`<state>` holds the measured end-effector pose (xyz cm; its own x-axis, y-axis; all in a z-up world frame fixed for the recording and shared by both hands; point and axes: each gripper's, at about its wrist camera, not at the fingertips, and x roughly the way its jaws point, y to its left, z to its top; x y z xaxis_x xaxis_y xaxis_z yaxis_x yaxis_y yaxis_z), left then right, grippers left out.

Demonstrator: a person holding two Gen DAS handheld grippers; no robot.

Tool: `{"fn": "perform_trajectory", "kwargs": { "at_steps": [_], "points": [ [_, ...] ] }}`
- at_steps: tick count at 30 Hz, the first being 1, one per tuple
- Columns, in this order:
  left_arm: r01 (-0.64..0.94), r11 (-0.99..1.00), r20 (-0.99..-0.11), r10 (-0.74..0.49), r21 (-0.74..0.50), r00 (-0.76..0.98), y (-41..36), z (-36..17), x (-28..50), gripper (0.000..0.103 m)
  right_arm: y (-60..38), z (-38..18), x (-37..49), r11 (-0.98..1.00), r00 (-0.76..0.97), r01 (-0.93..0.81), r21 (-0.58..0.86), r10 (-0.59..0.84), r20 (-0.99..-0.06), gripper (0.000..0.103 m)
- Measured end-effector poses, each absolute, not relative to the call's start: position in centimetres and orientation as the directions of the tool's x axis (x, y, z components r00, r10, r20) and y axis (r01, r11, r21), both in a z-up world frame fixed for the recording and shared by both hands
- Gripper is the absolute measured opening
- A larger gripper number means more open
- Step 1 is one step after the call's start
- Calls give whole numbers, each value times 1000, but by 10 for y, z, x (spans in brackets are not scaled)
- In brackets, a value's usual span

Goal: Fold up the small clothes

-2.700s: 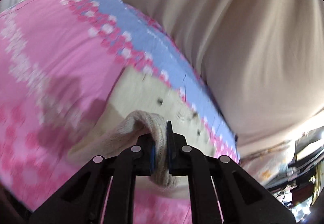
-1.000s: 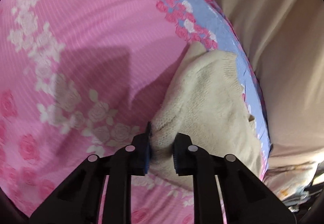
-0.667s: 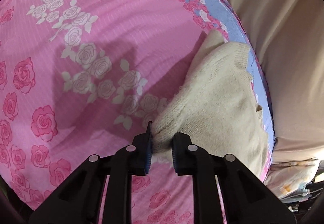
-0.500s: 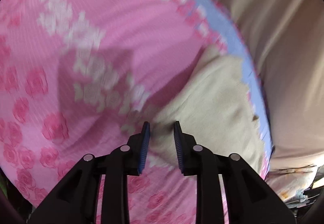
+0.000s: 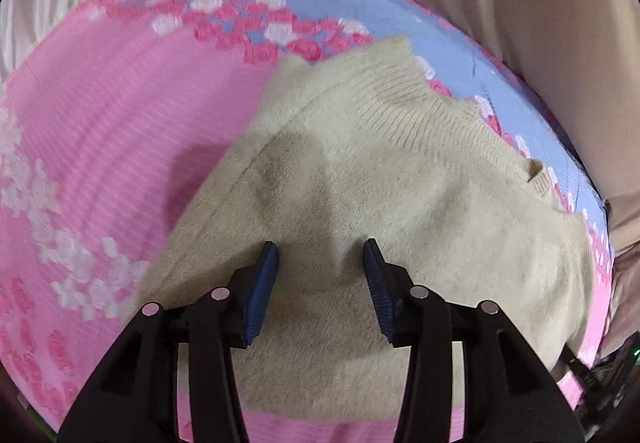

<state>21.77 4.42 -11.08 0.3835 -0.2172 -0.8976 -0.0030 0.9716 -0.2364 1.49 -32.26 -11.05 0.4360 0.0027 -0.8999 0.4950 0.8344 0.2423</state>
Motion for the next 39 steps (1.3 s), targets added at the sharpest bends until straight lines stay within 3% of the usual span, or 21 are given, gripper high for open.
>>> {"fn": "perform_trajectory", "kwargs": {
  "at_steps": [1, 3, 5, 10, 14, 15, 16, 19, 23, 27, 29, 30, 31, 33, 34, 35, 36, 37, 39],
  "points": [
    [6, 972, -892, -219, -236, 395, 45, -104, 215, 44, -318, -98, 14, 846, 456, 480, 231, -15, -890, 4],
    [37, 970, -866, -231, -239, 443, 43, -86, 211, 58, -312, -82, 20, 858, 495, 451, 245, -12, -869, 13],
    [53, 978, -854, -203, -203, 479, 37, -77, 215, 61, -307, -70, 38, 868, 526, 418, 268, 9, -851, 13],
    [125, 980, -843, -199, -157, 499, 1, -73, 251, 62, -294, -61, 113, 920, 530, 326, 216, 11, -848, 11],
    [49, 998, -906, -55, -37, 421, 2, -115, 290, 62, -333, -102, 146, 890, 408, 445, 101, -102, -907, 11],
    [29, 999, -913, -52, -43, 405, 8, -123, 295, 63, -346, -114, 145, 874, 370, 481, 67, -133, -920, 5],
    [14, 997, -910, -69, -70, 409, 16, -124, 298, 63, -358, -120, 141, 860, 376, 500, 106, -104, -921, 0],
    [22, 996, -909, -84, -82, 408, 18, -122, 299, 63, -367, -107, 126, 820, 440, 530, 219, -45, -897, 0],
    [37, 999, -900, -48, -35, 433, 8, -128, 296, 68, -357, -122, 127, 867, 405, 478, 141, -75, -911, 1],
    [11, 997, -896, -78, -82, 438, 9, -116, 297, 68, -369, -107, 119, 829, 454, 517, 215, -53, -890, 0],
    [19, 993, -880, -109, -113, 463, 8, -103, 301, 68, -365, -91, 127, 847, 481, 494, 197, -78, -873, 9],
    [30, 994, -876, -107, -106, 470, 5, -100, 305, 69, -366, -89, 134, 852, 480, 492, 176, -97, -872, 18],
    [38, 995, -876, -97, -90, 473, 2, -99, 310, 69, -369, -89, 141, 855, 477, 494, 162, -110, -872, 37],
    [38, 997, -894, -81, -72, 440, -4, -110, 326, 72, -374, -100, 157, 857, 431, 505, 104, -147, -890, 50],
    [28, 997, -903, -72, -66, 424, -3, -115, 332, 72, -374, -111, 164, 866, 405, 492, 91, -135, -904, 48],
    [15, 998, -912, -56, -54, 407, -3, -123, 337, 72, -372, -119, 167, 876, 399, 470, 106, -104, -911, 38],
    [13, 999, -912, -46, -45, 407, -3, -126, 340, 72, -371, -121, 168, 882, 403, 456, 122, -82, -912, 14],
    [15, 999, -909, -36, -32, 415, -3, -126, 342, 71, -369, -117, 168, 879, 412, 460, 128, -83, -907, 8],
    [23, 999, -907, -47, -41, 419, 2, -123, 342, 68, -375, -98, 155, 855, 476, 486, 183, -84, -875, 7]
  ]
}}
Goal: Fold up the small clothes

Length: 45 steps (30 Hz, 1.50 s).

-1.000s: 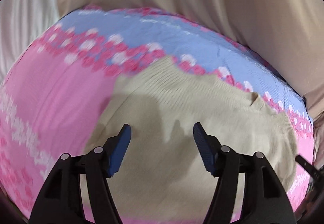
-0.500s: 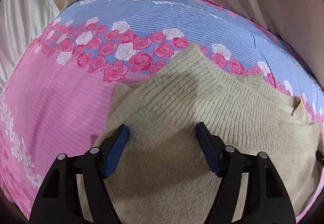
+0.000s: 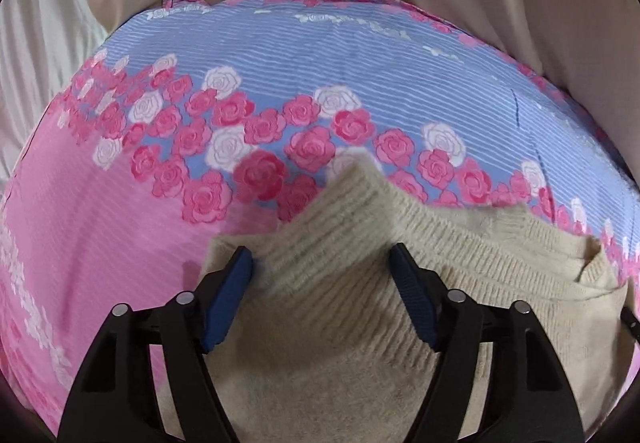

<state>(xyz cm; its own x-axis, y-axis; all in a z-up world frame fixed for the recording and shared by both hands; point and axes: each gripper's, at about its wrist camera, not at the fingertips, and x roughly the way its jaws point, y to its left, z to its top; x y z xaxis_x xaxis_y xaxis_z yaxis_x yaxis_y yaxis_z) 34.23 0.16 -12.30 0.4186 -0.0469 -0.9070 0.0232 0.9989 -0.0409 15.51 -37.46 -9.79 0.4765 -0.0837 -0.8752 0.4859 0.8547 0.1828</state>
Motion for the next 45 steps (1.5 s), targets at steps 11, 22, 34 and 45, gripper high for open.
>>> {"fn": "perform_trajectory", "kwargs": {
  "at_steps": [11, 22, 34, 45],
  "points": [
    [2, 997, -906, -66, -71, 419, 12, -124, 342, 70, -393, -100, 151, 838, 473, 499, 220, -50, -880, 18],
    [13, 996, -921, -84, -86, 381, 18, -139, 362, 63, -418, -126, 146, 792, 434, 575, 207, -80, -897, 5],
    [13, 998, -921, -55, -54, 385, 13, -138, 358, 64, -360, -87, 140, 862, 483, 490, 134, -140, -864, 13],
    [8, 995, -914, -92, -96, 395, 16, -127, 347, 62, -355, -80, 119, 852, 491, 501, 150, -138, -860, 20]
  ]
}}
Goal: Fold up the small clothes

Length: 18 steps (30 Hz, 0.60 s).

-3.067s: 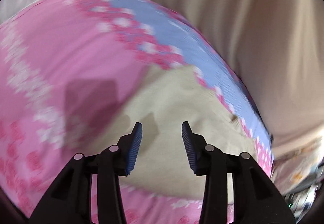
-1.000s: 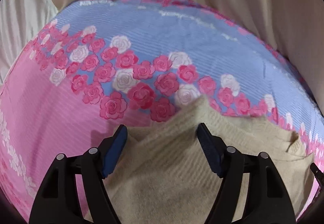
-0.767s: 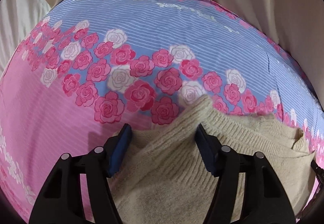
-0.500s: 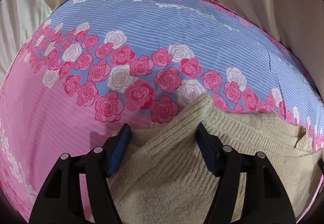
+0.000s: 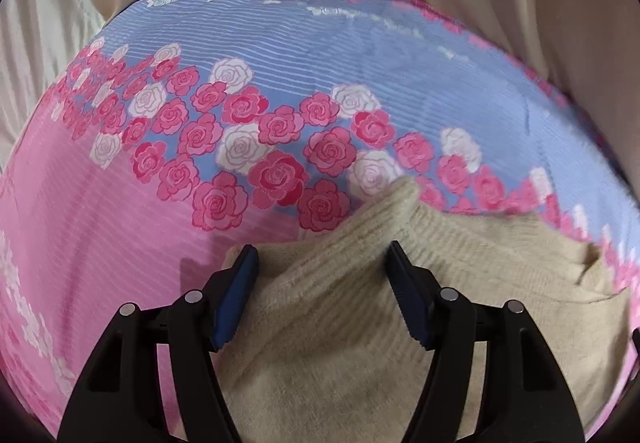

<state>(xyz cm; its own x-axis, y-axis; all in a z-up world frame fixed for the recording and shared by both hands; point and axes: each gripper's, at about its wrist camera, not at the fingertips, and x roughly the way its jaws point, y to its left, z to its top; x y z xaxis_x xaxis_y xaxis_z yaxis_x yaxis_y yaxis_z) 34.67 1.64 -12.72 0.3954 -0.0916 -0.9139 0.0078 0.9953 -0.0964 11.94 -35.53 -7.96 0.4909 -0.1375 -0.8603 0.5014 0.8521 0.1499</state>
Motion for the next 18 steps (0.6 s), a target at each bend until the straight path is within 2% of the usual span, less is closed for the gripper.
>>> {"fn": "perform_trajectory", "kwargs": {
  "at_steps": [3, 4, 6, 8, 10, 12, 17, 18],
  "points": [
    [2, 988, -891, -143, -158, 431, 24, -115, 330, 64, -353, -112, 120, 867, 383, 494, 64, -151, -911, 17],
    [-8, 984, -887, -155, -176, 434, 31, -112, 324, 66, -355, -116, 113, 856, 388, 511, 84, -142, -911, 12],
    [-37, 975, -884, -182, -219, 431, 48, -109, 312, 67, -358, -104, 96, 826, 444, 538, 170, -106, -890, 14],
    [-74, 959, -879, -218, -274, 425, 72, -106, 295, 72, -359, -94, 77, 813, 464, 548, 199, -98, -880, 24],
    [-123, 932, -872, -266, -342, 410, 101, -109, 271, 76, -359, -92, 54, 803, 447, 565, 191, -103, -889, 48],
    [-172, 903, -864, -299, -393, 404, 123, -115, 248, 80, -355, -98, 29, 789, 424, 585, 186, -103, -900, 57],
    [-281, 821, -845, -385, -498, 372, 148, -141, 191, 84, -345, -132, -30, 695, 458, 620, 364, 57, -887, 60],
    [-274, 824, -838, -370, -496, 402, 144, -139, 184, 89, -342, -134, -34, 679, 476, 624, 387, 63, -877, 62]
  ]
}}
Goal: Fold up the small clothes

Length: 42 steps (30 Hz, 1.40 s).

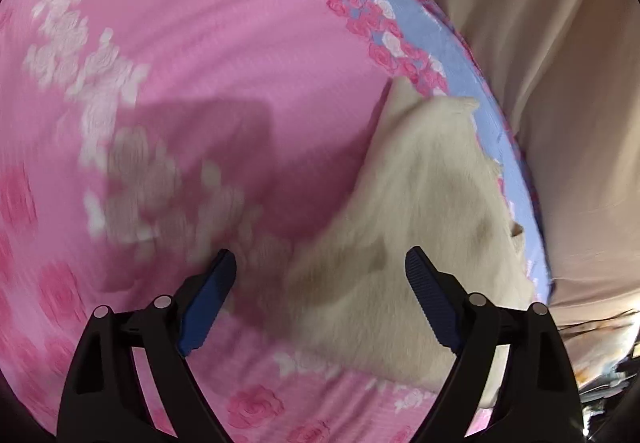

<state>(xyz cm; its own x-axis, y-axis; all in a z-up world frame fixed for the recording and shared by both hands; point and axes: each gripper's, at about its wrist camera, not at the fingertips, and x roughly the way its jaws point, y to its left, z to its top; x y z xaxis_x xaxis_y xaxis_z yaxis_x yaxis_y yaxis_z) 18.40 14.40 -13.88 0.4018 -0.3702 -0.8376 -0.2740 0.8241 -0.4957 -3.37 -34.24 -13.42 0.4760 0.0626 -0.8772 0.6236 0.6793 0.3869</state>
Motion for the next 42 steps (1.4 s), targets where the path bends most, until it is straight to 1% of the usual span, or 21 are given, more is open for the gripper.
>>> {"fn": "perform_trajectory", "kwargs": {
  "at_steps": [1, 2, 5, 6, 7, 8, 9, 11, 14, 18, 20, 22, 24, 27, 29, 31, 33, 34, 37, 40, 42],
  "points": [
    [-275, 827, -840, -363, -490, 404, 139, -139, 182, 91, -339, -134, -34, 669, 502, 619, 412, 66, -862, 67],
    [-274, 830, -843, -361, -485, 399, 132, -139, 183, 95, -336, -135, -31, 661, 518, 607, 440, 91, -851, 67],
    [-250, 852, -850, -340, -460, 403, 111, -138, 194, 96, -326, -139, -18, 662, 548, 586, 468, 101, -830, 71],
    [-239, 855, -847, -343, -461, 405, 107, -138, 197, 88, -324, -140, -14, 678, 555, 565, 470, 109, -824, 58],
    [-222, 866, -850, -337, -449, 404, 101, -136, 202, 75, -323, -144, -8, 680, 550, 548, 488, 148, -822, 24],
    [-219, 877, -862, -321, -427, 392, 99, -136, 207, 37, -323, -141, -6, 674, 553, 554, 489, 141, -821, 24],
    [-219, 870, -862, -344, -442, 373, 101, -137, 211, 22, -322, -134, -5, 682, 561, 545, 488, 136, -817, 21],
    [-271, 803, -829, -424, -530, 366, 116, -131, 211, 19, -321, -110, -9, 718, 577, 519, 464, 107, -810, 19],
    [-238, 779, -794, -475, -580, 380, 123, -105, 196, 18, -324, -77, -33, 744, 588, 494, 450, 96, -804, 17],
    [-207, 781, -797, -521, -590, 306, 118, -95, 157, 18, -329, -61, -78, 764, 536, 511, 393, 74, -841, 17],
    [-222, 789, -815, -520, -573, 255, 116, -104, 134, 18, -331, -72, -104, 761, 474, 541, 360, 78, -877, 18],
    [-234, 817, -848, -489, -528, 207, 113, -121, 115, 19, -330, -101, -121, 752, 392, 567, 334, 110, -913, 23],
    [-259, 831, -870, -458, -493, 185, 111, -138, 106, 22, -332, -123, -131, 752, 305, 614, 240, 55, -951, 26],
    [-320, 800, -861, -459, -507, 217, 116, -135, 107, 28, -334, -89, -130, 733, 401, 637, 238, -51, -915, 30],
    [-289, 821, -865, -423, -491, 269, 114, -116, 115, 29, -326, -53, -112, 782, 467, 592, 194, -136, -874, 33],
    [-237, 853, -866, -383, -465, 321, 110, -98, 126, 44, -314, -27, -87, 836, 529, 520, 176, -153, -835, 33],
    [-209, 868, -859, -356, -449, 368, 106, -85, 138, 70, -290, -16, -48, 881, 559, 429, 198, -87, -825, 33],
    [-207, 872, -859, -347, -443, 376, 104, -84, 144, 73, -277, -16, -28, 901, 562, 379, 210, -44, -826, 31],
    [-211, 869, -865, -362, -448, 348, 95, -100, 167, 74, -241, -32, 21, 930, 526, 280, 239, 60, -849, 27],
    [-252, 857, -881, -378, -449, 285, 96, -127, 180, 73, -206, -63, 56, 942, 422, 223, 249, 137, -896, 26],
    [-288, 834, -879, -413, -470, 238, 97, -146, 181, 58, -189, -82, 69, 944, 369, 202, 260, 172, -913, 24]
  ]
}}
